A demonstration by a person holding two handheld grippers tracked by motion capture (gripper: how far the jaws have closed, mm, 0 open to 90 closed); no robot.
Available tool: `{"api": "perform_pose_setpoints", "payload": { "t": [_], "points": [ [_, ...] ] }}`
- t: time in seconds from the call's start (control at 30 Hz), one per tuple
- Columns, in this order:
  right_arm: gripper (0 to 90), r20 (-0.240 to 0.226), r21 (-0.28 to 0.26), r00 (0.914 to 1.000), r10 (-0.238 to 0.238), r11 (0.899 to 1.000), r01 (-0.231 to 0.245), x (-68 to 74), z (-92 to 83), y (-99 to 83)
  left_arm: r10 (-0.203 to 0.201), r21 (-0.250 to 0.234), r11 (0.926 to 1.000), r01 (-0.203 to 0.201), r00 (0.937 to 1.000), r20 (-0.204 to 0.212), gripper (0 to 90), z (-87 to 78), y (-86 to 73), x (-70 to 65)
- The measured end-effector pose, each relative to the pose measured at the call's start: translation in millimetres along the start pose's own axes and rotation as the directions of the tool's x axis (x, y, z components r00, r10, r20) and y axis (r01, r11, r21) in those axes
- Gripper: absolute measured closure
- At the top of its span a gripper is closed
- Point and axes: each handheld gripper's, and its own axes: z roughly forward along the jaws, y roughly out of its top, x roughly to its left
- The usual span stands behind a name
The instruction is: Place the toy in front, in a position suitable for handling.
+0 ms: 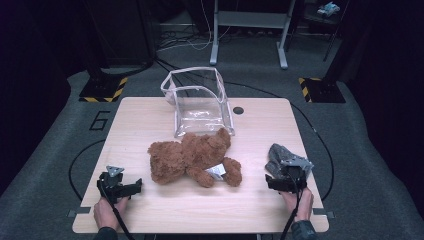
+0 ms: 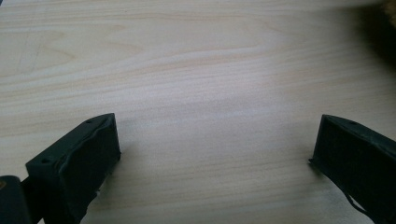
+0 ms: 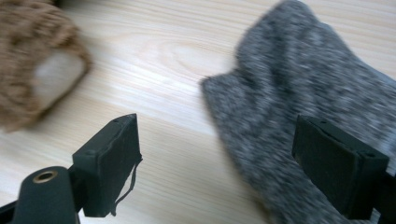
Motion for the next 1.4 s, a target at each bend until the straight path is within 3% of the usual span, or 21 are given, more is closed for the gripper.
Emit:
{"api": "perform_pose_setpoints", "payload": {
  "t": [0.13, 0.2, 0.27, 0.3, 0.33, 0.43, 0.67, 0.77, 0.87, 0.9, 1.1, 1.23, 1.27, 1.4],
  "points": [
    [14.5, -0.037, -0.011, 0.9991, -0.018, 1.000, 0.018, 12.9, 0.2, 8.6, -0.006, -0.002, 1.0000, 0.006, 0.9999, -0.010, 0.3, 0.2, 0.2, -0.4],
    [15.0, -0.058, -0.020, 0.9974, -0.043, 0.999, 0.042, 21.5, 0.2, 16.9, -0.022, 0.033, 0.9992, 0.022, 0.9997, 0.009, 0.1, -2.1, 2.9, 0.2],
    [15.2, -0.067, -0.029, 0.9959, -0.060, 0.998, 0.059, 27.1, -1.3, 23.7, -0.036, 0.032, 0.9989, 0.035, 0.9990, 0.025, 0.1, -3.1, 3.5, 1.0],
    [15.3, -0.071, -0.035, 0.9954, -0.065, 0.997, 0.063, 29.5, -2.0, 27.4, -0.076, 0.003, 0.9971, 0.076, 0.9951, 0.063, 0.1, -8.0, 4.7, 2.5],
    [15.4, -0.079, -0.041, 0.9944, -0.071, 0.997, 0.068, 31.8, -2.9, 31.1, -0.089, -0.005, 0.9960, 0.090, 0.9925, 0.084, 0.1, -11.2, 6.0, 2.8],
    [16.0, -0.094, -0.062, 0.9907, -0.098, 0.994, 0.092, 40.9, -5.9, 43.3, -0.096, -0.042, 0.9940, 0.101, 0.9888, 0.114, 0.3, -20.7, 11.4, -0.1],
    [17.8, -0.136, -0.090, 0.9795, -0.149, 0.986, 0.137, 63.5, -4.8, 67.6, -0.044, -0.115, 0.9913, 0.065, 0.9837, 0.175, 2.6, -41.6, 37.2, -19.0],
    [19.8, -0.155, -0.100, 0.9700, -0.187, 0.980, 0.173, 81.2, -0.6, 86.2, -0.017, -0.168, 0.9841, 0.056, 0.9737, 0.227, 3.4, -52.1, 56.7, -36.2],
    [20.6, -0.163, -0.100, 0.9649, -0.206, 0.976, 0.191, 89.8, 2.1, 96.2, 0.007, -0.194, 0.9802, 0.041, 0.9702, 0.242, 5.9, -57.6, 65.0, -43.8],
    [21.5, -0.170, -0.103, 0.9621, -0.213, 0.975, 0.198, 99.9, 4.4, 107.2, 0.025, -0.212, 0.9768, 0.033, 0.9643, 0.264, 6.9, -60.0, 72.6, -51.1],
    [23.6, -0.182, -0.107, 0.9539, -0.239, 0.969, 0.222, 119.0, 15.6, 129.0, 0.053, -0.204, 0.9789, 0.007, 0.9570, 0.285, 11.0, -52.1, 89.1, -67.7],
    [29.9, -0.193, -0.084, 0.9491, -0.249, 0.968, 0.237, 132.0, 28.3, 138.0, 0.043, -0.178, 0.9841, 0.007, 0.9599, 0.277, 14.7, -43.3, 93.3, -75.9],
    [31.4, -0.191, -0.090, 0.9442, -0.269, 0.963, 0.256, 133.7, 32.2, 140.4, 0.043, -0.178, 0.9841, 0.007, 0.9599, 0.277, 14.9, -43.3, 93.3, -75.9],
    [35.4, -0.201, -0.073, 0.9422, -0.268, 0.963, 0.259, 140.4, 40.9, 145.8, 0.038, -0.147, 0.9891, 0.003, 0.9608, 0.275, 15.6, -33.8, 94.3, -82.1]
  ]
}}
